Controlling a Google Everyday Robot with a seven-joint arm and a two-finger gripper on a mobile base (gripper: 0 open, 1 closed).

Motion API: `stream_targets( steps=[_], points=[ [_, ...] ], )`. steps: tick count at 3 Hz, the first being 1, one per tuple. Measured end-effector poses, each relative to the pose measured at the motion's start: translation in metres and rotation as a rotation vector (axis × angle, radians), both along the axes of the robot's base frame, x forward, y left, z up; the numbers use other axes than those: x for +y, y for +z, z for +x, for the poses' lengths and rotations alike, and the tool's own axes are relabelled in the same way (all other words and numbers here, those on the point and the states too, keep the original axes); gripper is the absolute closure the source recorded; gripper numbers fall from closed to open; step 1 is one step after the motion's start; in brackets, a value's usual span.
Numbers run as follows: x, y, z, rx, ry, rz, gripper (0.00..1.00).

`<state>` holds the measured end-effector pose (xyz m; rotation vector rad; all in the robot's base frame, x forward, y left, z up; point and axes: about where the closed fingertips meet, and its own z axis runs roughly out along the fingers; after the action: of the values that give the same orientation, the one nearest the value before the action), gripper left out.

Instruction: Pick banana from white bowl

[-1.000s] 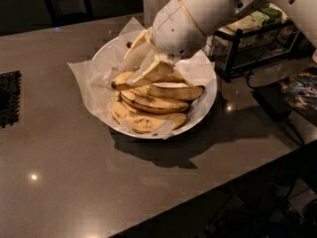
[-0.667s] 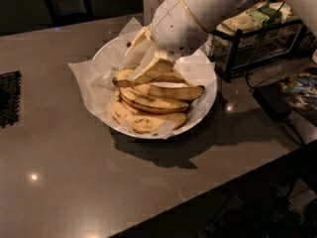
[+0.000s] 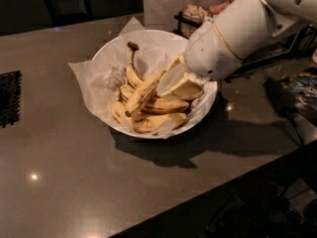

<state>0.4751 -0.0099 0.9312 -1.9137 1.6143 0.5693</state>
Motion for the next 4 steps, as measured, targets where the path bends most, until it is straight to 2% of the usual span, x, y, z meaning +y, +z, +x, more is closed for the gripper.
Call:
stream_targets(
  steps=[1, 2, 4],
  points=[
    [-0.0281, -0.0229, -0.0153, 0.078, -0.116, -0.026, 1.00],
    [-0.0292, -0.0261, -0.0173, 0.087, -0.121, -0.029, 0.82],
    [-0.0289, -0.0258, -0.0173, 0.087, -0.120, -0.030, 0.35]
  ],
)
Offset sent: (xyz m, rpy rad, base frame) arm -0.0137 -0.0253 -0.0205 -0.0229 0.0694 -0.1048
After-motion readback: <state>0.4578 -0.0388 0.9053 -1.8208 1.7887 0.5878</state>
